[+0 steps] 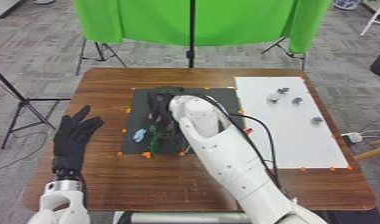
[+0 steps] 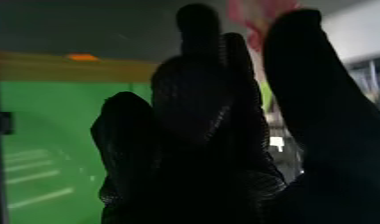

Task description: Arrange flowers

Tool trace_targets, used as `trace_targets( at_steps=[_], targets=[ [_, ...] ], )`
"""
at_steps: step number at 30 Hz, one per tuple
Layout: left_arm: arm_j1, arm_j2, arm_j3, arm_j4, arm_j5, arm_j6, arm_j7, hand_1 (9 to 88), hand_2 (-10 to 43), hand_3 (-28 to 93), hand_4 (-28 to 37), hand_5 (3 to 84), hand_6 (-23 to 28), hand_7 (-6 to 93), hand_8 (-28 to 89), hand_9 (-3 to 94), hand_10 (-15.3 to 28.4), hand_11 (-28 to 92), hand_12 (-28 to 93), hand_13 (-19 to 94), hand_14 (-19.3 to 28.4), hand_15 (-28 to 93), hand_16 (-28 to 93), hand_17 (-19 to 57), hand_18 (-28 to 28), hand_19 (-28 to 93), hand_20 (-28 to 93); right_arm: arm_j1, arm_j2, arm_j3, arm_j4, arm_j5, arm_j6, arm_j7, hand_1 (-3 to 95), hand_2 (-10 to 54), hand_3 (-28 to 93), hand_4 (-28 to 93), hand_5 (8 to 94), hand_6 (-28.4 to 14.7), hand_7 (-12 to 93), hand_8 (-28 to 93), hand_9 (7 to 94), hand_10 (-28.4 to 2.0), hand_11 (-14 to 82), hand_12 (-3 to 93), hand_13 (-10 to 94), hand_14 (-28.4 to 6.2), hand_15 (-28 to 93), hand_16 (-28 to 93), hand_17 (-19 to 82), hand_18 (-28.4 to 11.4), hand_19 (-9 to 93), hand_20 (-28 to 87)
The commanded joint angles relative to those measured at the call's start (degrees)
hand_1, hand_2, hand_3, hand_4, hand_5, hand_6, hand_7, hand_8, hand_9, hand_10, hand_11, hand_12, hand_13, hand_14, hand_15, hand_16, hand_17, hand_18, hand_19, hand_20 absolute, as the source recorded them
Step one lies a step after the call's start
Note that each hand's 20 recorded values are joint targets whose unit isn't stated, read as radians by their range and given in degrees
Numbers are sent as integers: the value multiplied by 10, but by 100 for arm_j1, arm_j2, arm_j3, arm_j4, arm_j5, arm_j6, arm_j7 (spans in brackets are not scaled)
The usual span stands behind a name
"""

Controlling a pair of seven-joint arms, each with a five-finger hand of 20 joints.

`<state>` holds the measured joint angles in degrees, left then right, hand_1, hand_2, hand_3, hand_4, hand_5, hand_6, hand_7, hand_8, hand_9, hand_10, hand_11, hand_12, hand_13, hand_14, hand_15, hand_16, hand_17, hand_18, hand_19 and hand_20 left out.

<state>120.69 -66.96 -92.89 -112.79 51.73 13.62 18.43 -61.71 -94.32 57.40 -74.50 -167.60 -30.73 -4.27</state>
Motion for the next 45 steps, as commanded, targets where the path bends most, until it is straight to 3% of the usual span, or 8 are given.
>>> trace_targets(
  at_steps=[1, 7, 13, 17, 21, 33, 37, 45],
  targets=[
    [152, -33, -56, -15, 43, -25, -85, 135, 60, 617, -283, 423, 40, 79, -41, 469, 141, 210, 169, 380, 165, 208, 67, 57, 140, 99, 261, 589, 939, -370, -960, 1280, 365, 838, 402, -95, 599, -171, 583, 25, 121, -83, 747, -126, 173, 209, 880, -23, 565, 338, 611, -101, 932, 530],
    [153, -6, -74, -12, 59, -4, -117, 136, 58, 618, -283, 424, 40, 80, -41, 469, 140, 210, 169, 381, 164, 208, 67, 56, 141, 103, 261, 1133, 1708, -310, -1815, 3005, 812, 1319, 367, -95, 588, -159, 568, 21, 107, -82, 753, -138, 168, 205, 881, -28, 560, 335, 611, -103, 932, 526],
    [149, -19, -43, -26, 107, -115, -126, 142, 56, 615, -283, 423, 39, 80, -41, 469, 139, 210, 170, 381, 165, 208, 67, 56, 141, 103, 260, 1145, 1874, -380, -1959, 3232, 1660, 1066, 374, -95, 583, -148, 621, 19, 120, -80, 781, -129, 180, 206, 886, -32, 561, 333, 611, -107, 932, 529],
    [198, -16, -47, -53, 109, -158, -71, 141, 55, 616, -283, 423, 39, 81, -41, 469, 139, 210, 170, 380, 165, 209, 68, 56, 141, 103, 260, 1057, 1917, -524, -2038, 3296, 1894, 1111, 406, -95, 596, -151, 698, 21, 162, -79, 831, -116, 212, 213, 894, -30, 561, 333, 614, -108, 932, 533],
    [298, -21, -74, -87, 81, -137, -25, 140, 55, 617, -283, 423, 39, 81, -41, 469, 140, 210, 169, 381, 164, 208, 68, 56, 141, 102, 259, 985, 1889, -658, -2068, 3229, 1965, 1138, 492, -95, 522, -155, 740, 14, 175, 67, 859, -106, 234, 222, 901, -26, 558, 336, 617, -109, 932, 536],
    [321, -50, -49, -93, 80, -172, 45, 142, 55, 614, -283, 427, 39, 87, -41, 469, 139, 210, 170, 380, 166, 207, 67, 56, 141, 101, 259, 690, 1287, -879, -1336, 2204, 1536, 781, 551, -95, 481, -139, 788, 8, 202, 113, 877, -96, 256, 254, 910, -20, 553, 342, 618, -109, 932, 537],
    [79, -46, 45, 25, 95, -171, -50, 142, 55, 614, -283, 427, 38, 88, -40, 469, 139, 210, 170, 380, 165, 207, 67, 56, 141, 101, 259, 528, 877, -600, -724, 1391, 1422, 324, 547, -95, 485, -139, 789, 8, 203, 111, 877, -96, 261, 246, 910, -20, 553, 343, 618, -109, 932, 537],
    [48, -55, 76, 56, 92, -203, -33, 141, 55, 616, -283, 428, 38, 90, -40, 469, 139, 209, 170, 380, 165, 207, 68, 56, 141, 101, 259, 212, 347, 14, 34, 92, 1458, -104, 544, -95, 491, -143, 788, 11, 208, 112, 876, -96, 265, 238, 911, -20, 553, 343, 618, -112, 932, 542]
  ],
)
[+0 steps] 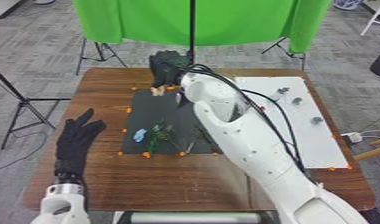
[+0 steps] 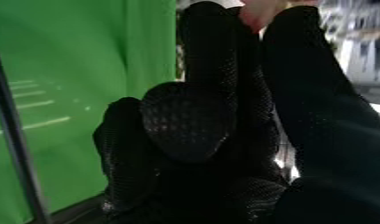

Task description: Arrange flowers

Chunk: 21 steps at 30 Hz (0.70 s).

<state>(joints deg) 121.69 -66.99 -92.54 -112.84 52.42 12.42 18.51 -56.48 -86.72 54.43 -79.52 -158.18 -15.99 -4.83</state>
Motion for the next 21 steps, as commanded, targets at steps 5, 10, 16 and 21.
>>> trace_targets(
  at_steps=[5, 10, 16, 21],
  targets=[
    [-38, -64, 42, 60, 13, -85, -40, 141, 54, 618, -283, 429, 37, 90, -41, 469, 140, 209, 170, 381, 164, 208, 68, 56, 142, 101, 259, -410, -621, 596, 791, -1318, 56, -171, 544, -95, 493, -147, 789, 13, 241, 125, 877, -95, 272, 236, 912, -19, 555, 342, 618, -111, 932, 542],
    [-43, -68, 45, 65, 8, -102, -36, 140, 53, 618, -283, 429, 37, 89, -41, 469, 140, 209, 170, 381, 164, 206, 68, 56, 142, 101, 259, -505, -694, 630, 841, -1364, 90, -186, 548, -95, 493, -156, 794, 15, 281, 131, 880, -95, 284, 238, 912, -18, 556, 343, 619, -111, 932, 545],
    [-47, -73, 43, 69, 10, -124, -41, 141, 53, 616, -283, 429, 37, 90, -40, 469, 139, 209, 170, 380, 165, 207, 68, 56, 142, 102, 259, -591, -733, 558, 823, -1357, 116, -226, 548, -95, 500, -160, 798, 15, 294, 120, 881, -98, 289, 238, 912, -18, 557, 343, 620, -112, 932, 550],
    [-60, -70, 34, 70, 6, -103, -54, 142, 53, 616, -283, 429, 37, 91, -41, 469, 139, 209, 170, 381, 165, 206, 68, 56, 142, 101, 258, -640, -709, 497, 790, -1232, 65, -165, 548, -84, 504, -166, 810, 14, 295, 109, 885, -101, 289, 236, 914, -20, 557, 342, 619, -113, 932, 553]
  ],
)
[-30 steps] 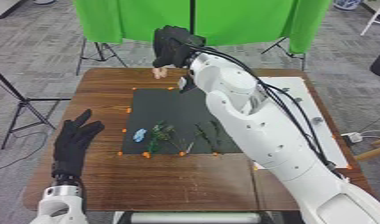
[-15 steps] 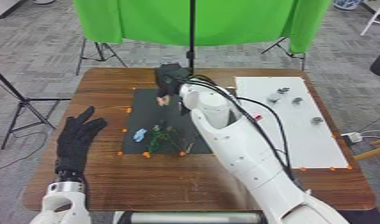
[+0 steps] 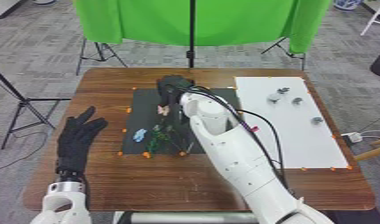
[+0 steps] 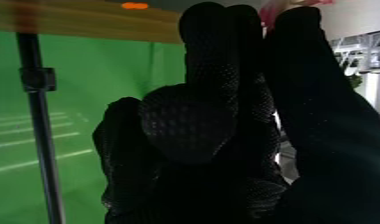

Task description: Arrange flowers

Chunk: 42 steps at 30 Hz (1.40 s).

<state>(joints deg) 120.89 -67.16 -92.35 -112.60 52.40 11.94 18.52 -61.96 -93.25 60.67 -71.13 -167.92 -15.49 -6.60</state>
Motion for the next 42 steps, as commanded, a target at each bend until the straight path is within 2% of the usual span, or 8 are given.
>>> trace_targets(
  at_steps=[1, 10, 20, 27, 29, 32, 35, 42],
  targets=[
    [32, -58, 9, 38, 8, -46, -59, 142, 53, 617, -283, 429, 37, 90, -41, 469, 139, 209, 170, 380, 165, 206, 68, 56, 142, 101, 259, -104, -63, -126, -46, -253, 37, 7, 545, -71, 502, -170, 812, 14, 294, 109, 886, -101, 289, 236, 914, -20, 557, 342, 619, -113, 932, 553],
    [55, -50, 1, 30, 19, -63, -64, 140, 52, 618, -283, 429, 38, 89, -40, 469, 140, 209, 169, 380, 165, 206, 68, 56, 142, 100, 259, -84, 51, -222, -173, -168, -39, 43, 516, -1, 507, -139, 791, 13, 211, 93, 862, -107, 242, 226, 895, -28, 551, 349, 601, -117, 932, 547],
    [35, -23, 7, 30, 16, -55, -112, 140, 53, 618, -283, 429, 37, 90, -40, 469, 140, 209, 169, 380, 165, 206, 68, 56, 141, 100, 259, -70, 187, -312, -318, -54, -269, 131, 406, -41, 591, -139, 698, 17, 176, 39, 776, -120, 179, 202, 857, -42, 550, 337, 569, -124, 932, 529],
    [19, -15, 3, 42, 22, -82, -139, 142, 53, 616, -283, 429, 37, 90, -40, 469, 139, 209, 169, 381, 165, 207, 68, 56, 141, 100, 259, -99, 187, -322, -306, 44, -266, 188, 425, -46, 574, -146, 678, 19, 193, 45, 758, -120, 174, 200, 850, -42, 546, 330, 560, -126, 932, 516],
    [8, -15, 7, 49, 23, -89, -135, 141, 53, 617, -283, 429, 37, 90, -40, 469, 140, 209, 169, 381, 164, 207, 68, 56, 141, 100, 260, -110, 191, -336, -281, 77, -147, 229, 444, -48, 555, -147, 683, 12, 221, 78, 758, -118, 176, 200, 850, -41, 547, 327, 560, -124, 932, 512],
    [7, -10, 9, 47, 27, -91, -151, 140, 52, 619, -283, 429, 37, 91, -40, 469, 139, 209, 170, 381, 165, 206, 68, 56, 142, 101, 260, -131, 188, -363, -266, 84, -40, 283, 481, -53, 516, -149, 681, 17, 336, 222, 763, -116, 195, 210, 852, -37, 548, 323, 560, -121, 932, 508],
    [-7, -9, 17, 50, 29, -77, -156, 140, 51, 621, -283, 429, 38, 89, -41, 469, 139, 209, 170, 380, 165, 207, 68, 56, 142, 100, 260, -145, 194, -398, -252, 129, 86, 323, 510, -62, 516, -163, 635, 31, 487, 255, 767, -109, 212, 218, 855, -34, 547, 322, 564, -119, 932, 506],
    [-8, -17, 18, 50, 27, -70, -134, 143, 50, 622, -283, 430, 38, 88, -40, 469, 139, 209, 170, 380, 164, 206, 68, 56, 141, 100, 259, -147, 212, -443, -265, 122, 128, 297, 542, -61, 505, -178, 609, 33, 588, 250, 771, -100, 204, 243, 856, -28, 544, 326, 566, -115, 932, 505]
  ],
)
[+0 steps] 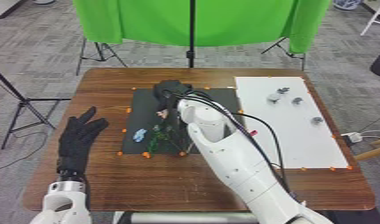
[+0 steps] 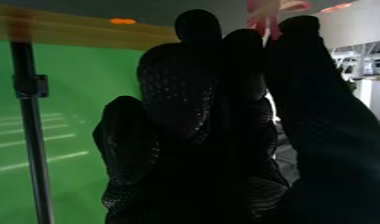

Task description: Arrange flowers

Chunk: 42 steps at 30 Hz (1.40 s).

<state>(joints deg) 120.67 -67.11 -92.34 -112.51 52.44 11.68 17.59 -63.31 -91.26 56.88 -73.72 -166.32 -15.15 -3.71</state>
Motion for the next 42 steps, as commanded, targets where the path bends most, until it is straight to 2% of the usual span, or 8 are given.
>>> trace_targets(
  at_steps=[1, 10, 21, 26, 29, 35, 39, 42],
  targets=[
    [24, -25, 14, 35, 25, -41, -37, 143, 50, 621, -283, 430, 38, 89, -40, 469, 139, 209, 170, 381, 164, 207, 69, 56, 141, 99, 259, -13, 8, -45, -19, -65, 25, -33, 544, -60, 504, -180, 611, 32, 587, 243, 771, -101, 202, 245, 855, -28, 544, 326, 566, -115, 932, 505],
    [49, -43, -3, 30, 24, -49, -10, 144, 48, 621, -283, 429, 37, 89, -41, 468, 139, 209, 170, 380, 164, 207, 68, 56, 142, 101, 259, -12, 38, -51, -76, -55, -176, -97, 536, 2, 499, -140, 760, 14, 227, 151, 761, -114, 183, 203, 846, -37, 536, 333, 554, -121, 932, 506],
    [102, -71, -22, 10, 21, -41, 0, 145, 49, 619, -283, 430, 37, 91, -40, 469, 139, 210, 170, 381, 164, 207, 69, 56, 141, 99, 259, 119, 152, -15, -183, 107, -265, -111, 346, 165, 555, -134, 700, 28, 175, -94, 717, -135, 148, 194, 814, -67, 533, 325, 532, -141, 930, 497],
    [156, -112, -41, -29, 21, 8, -23, 145, 49, 618, -283, 430, 38, 91, -40, 469, 139, 210, 170, 381, 164, 207, 68, 55, 142, 101, 259, 495, 875, -331, -907, 1349, -322, 529, 314, 125, 550, -124, 665, 19, 173, -90, 683, -141, 142, 194, 788, -79, 533, 321, 510, -153, 919, 496],
    [112, -98, -37, -8, 25, 32, -5, 147, 50, 616, -283, 431, 38, 91, -41, 469, 139, 210, 170, 380, 164, 207, 68, 55, 142, 100, 258, 631, 1828, -365, -1807, 2318, 114, 1034, 312, 103, 543, -121, 632, 12, 165, -86, 670, -146, 140, 194, 767, -89, 529, 315, 494, -161, 909, 497],
    [166, -88, -98, -46, 23, 68, -2, 144, 47, 626, -283, 430, 38, 89, -40, 469, 139, 210, 170, 380, 165, 206, 68, 55, 141, 100, 259, 303, 3274, 632, -3069, 3096, 735, 1807, 329, 55, 544, -123, 622, 9, 155, -78, 694, -150, 170, 208, 767, -90, 542, 311, 494, -158, 904, 501],
    [209, -98, -131, -73, 36, 65, 53, 146, 45, 629, -283, 431, 36, 91, -40, 469, 139, 209, 170, 381, 165, 206, 68, 56, 141, 99, 259, -401, 3826, 1610, -3439, 3041, 875, 2132, 344, 22, 543, -118, 646, 8, 153, -73, 757, -145, 226, 231, 804, -77, 570, 313, 527, -147, 923, 496],
    [286, -101, -158, -112, 49, 75, 29, 146, 44, 629, -283, 430, 37, 91, -41, 469, 138, 210, 170, 381, 164, 207, 68, 56, 141, 99, 259, -866, 3986, 2207, -3301, 2961, 884, 2436, 343, 2, 555, -119, 670, 11, 156, -74, 788, -140, 241, 240, 831, -65, 574, 316, 551, -140, 930, 503]
  ],
)
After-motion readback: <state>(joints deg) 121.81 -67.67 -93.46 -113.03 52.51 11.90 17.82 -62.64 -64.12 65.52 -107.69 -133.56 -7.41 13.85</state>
